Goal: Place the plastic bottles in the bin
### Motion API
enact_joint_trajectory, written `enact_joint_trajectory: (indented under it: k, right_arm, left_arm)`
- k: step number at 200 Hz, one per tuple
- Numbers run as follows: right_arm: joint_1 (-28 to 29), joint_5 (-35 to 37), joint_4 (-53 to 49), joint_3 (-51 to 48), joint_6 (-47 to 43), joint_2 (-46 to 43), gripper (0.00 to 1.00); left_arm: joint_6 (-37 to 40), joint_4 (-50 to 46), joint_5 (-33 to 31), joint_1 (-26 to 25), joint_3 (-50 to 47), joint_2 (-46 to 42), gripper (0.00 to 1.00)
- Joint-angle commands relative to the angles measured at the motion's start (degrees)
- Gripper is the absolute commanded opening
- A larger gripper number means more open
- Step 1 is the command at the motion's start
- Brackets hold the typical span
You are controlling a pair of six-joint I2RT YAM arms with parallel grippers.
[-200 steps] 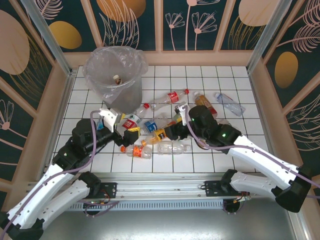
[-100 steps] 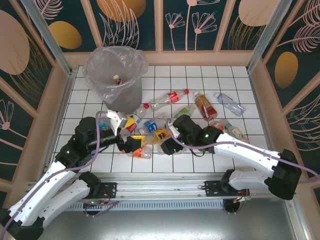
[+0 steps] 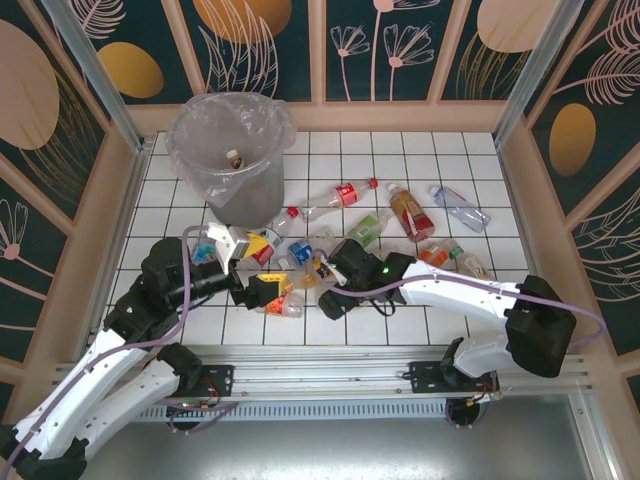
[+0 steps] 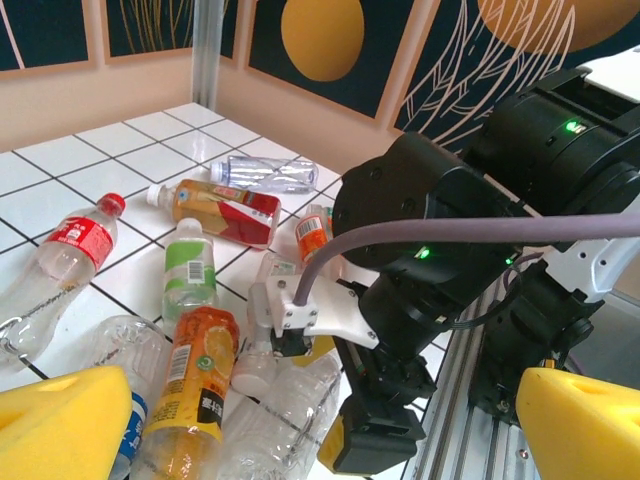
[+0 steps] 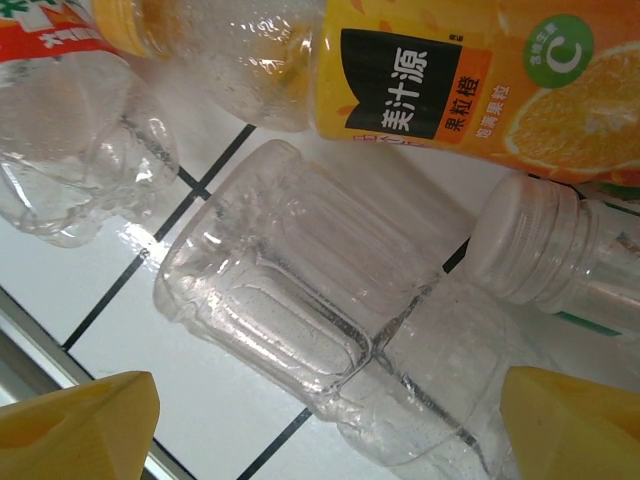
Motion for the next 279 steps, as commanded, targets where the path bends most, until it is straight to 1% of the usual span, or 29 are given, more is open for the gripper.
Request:
enact_joint_trajectory:
  k: [1, 52, 110, 161, 201, 223, 240, 256, 279]
  right_arm:
    - [0.89, 2.52, -1.53, 1.7, -1.53, 1.6, 0.89]
    - [1.9, 4.85, -0.09, 2.65, -2.46, 6.14, 0.89]
    - [2.18, 5.66, 2.65, 5.03, -3.86, 11.53, 0.9]
    - [2.04, 5.66, 3.61, 5.83, -4.47, 13.79, 0.89]
    - [2.04, 5.31, 4.57, 6.03, -4.6, 14.9, 0.8]
    - [2.03, 5.22, 4.4, 5.85, -4.65, 14.74, 0.69]
    - [2.04, 5.22, 4.7, 5.32, -4.58, 13.71, 0.63]
    - [1.96, 5.07, 5.33, 4.88, -4.17, 12.0, 0.62]
    - [0.73, 2.33, 7.14, 4.02, -2.82, 7.67, 0.62]
  left_arm:
    - [-0.17, 1.35, 0.13, -0.25, -0.22, -0.5, 0.99]
    - [-0.05, 0.71, -0.73, -0.28, -0.17, -0.32, 0.98]
    - [-0.17, 0.85, -1.02, -0.22, -0.22, -0.81, 0.99]
    - [-0.13, 0.77, -1.35, -0.3, -0.2, -0.81, 0.98]
    - [-0.26, 0.86, -1.34, -0.2, -0.18, -0.84, 0.99]
    - [-0.5, 0.95, -1.86, -0.24, -0.34, -0.93, 0.98]
    - [-0.68, 1.08, -2.42, -0.22, -0.34, -1.02, 0.99]
    - [-1.61, 1.64, -3.23, -0.23, -0.42, -1.04, 0.99]
    - [-7.25, 4.93, -4.22, -0.26, -1.02, -1.03, 0.98]
